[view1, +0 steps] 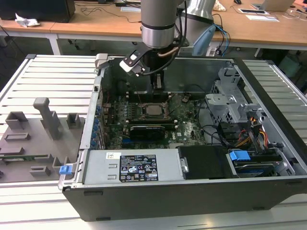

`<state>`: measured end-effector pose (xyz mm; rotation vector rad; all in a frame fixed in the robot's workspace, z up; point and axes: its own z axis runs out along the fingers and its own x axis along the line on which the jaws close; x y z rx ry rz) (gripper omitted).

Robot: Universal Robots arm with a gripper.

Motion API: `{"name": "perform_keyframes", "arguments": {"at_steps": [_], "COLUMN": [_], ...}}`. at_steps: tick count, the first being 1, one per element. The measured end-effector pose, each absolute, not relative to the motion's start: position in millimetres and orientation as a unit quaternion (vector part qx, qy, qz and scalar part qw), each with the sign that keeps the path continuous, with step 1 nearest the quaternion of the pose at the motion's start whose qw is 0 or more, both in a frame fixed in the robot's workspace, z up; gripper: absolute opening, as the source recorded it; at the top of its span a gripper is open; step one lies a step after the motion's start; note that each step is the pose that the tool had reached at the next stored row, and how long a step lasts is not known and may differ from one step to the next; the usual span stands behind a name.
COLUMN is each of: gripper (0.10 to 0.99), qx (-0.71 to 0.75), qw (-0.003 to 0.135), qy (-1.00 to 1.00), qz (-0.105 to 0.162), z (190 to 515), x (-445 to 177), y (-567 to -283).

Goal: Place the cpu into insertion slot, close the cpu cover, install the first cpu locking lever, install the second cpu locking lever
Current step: 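Close the cpu cover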

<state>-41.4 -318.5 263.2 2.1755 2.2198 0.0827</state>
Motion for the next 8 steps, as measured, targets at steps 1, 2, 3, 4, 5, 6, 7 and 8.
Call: {"name": "perform_keyframes", "arguments": {"at_steps": [1, 2, 3, 4, 5, 6, 7, 8], "gripper": [0.106, 0.106, 0.106, 0.106, 0.106, 0.106, 0.106, 0.106], "qx": [0.7, 0.7, 0.7, 0.7, 0.7, 0.7, 0.7, 0.7], "qw": [0.016, 0.016, 0.016, 0.016, 0.016, 0.015, 0.015, 0.014], "qy": [0.714, 0.714, 0.714, 0.714, 0.714, 0.714, 0.714, 0.714], "qz": [0.027, 0.027, 0.027, 0.027, 0.026, 0.026, 0.025, 0.025], "z": [266.1, 270.9, 271.9, 271.9, 271.9, 271.9, 271.9, 271.9], "x": [-41.4, -41.4, -41.2, -39.4, -37.2, -34.1, -30.6, -27.5], "y": [-318.5, -318.5, -318.5, -318.4, -318.4, -318.5, -318.5, -318.5]}}
